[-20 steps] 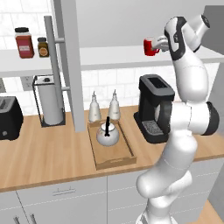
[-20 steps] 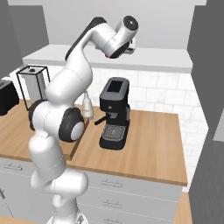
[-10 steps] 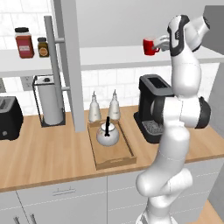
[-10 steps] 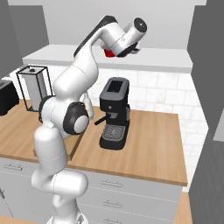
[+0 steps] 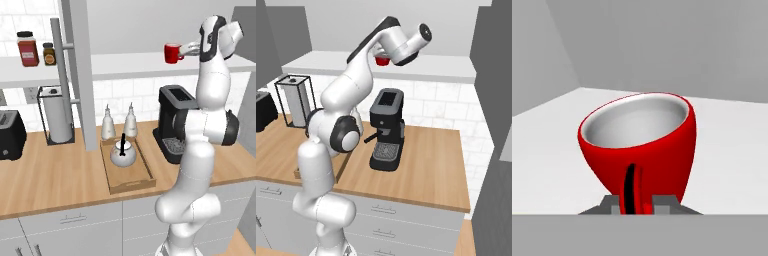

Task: Pick the kettle from the counter and place it on the tray. Then pick the mug from the cabinet and place it on the tray. Then close the cabinet doors.

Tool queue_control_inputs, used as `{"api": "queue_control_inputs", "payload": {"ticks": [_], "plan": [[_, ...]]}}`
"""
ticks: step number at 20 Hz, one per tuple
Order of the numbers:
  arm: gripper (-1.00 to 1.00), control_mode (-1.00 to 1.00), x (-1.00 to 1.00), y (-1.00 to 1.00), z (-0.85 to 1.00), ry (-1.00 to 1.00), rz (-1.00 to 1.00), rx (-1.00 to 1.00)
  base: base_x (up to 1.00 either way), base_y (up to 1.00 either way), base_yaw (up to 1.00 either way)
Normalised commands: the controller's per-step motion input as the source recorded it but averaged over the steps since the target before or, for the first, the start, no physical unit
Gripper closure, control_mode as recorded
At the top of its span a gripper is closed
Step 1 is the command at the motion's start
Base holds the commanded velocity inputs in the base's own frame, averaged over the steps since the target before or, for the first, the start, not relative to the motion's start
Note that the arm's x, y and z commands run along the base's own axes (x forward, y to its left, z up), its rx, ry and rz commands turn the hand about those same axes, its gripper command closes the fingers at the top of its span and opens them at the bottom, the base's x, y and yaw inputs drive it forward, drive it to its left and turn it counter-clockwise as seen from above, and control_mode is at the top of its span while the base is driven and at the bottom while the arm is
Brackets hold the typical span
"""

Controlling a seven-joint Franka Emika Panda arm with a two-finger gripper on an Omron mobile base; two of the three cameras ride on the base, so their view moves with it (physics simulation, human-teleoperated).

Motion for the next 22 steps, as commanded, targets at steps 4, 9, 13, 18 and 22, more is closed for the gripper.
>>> {"api": "queue_control_inputs", "payload": {"ticks": [4, 9, 13, 18, 22], "plan": [[1.00, -1.00, -0.02, 0.20, -0.04, -0.17, 0.12, 0.01, 0.00, 0.00, 0.00], [1.00, -1.00, -0.30, 0.19, 0.00, -0.13, 0.05, 0.00, 0.00, 0.00, 0.00], [1.00, -1.00, -0.88, 0.16, 0.00, -0.10, 0.00, -0.01, 0.00, 0.00, 0.00], [1.00, -1.00, -1.00, 0.32, -0.08, -0.18, 0.00, -0.01, 0.00, 0.00, 0.00], [1.00, -1.00, -1.00, 0.66, -0.39, -0.14, 0.00, 0.00, 0.00, 0.00, 0.00]]}}
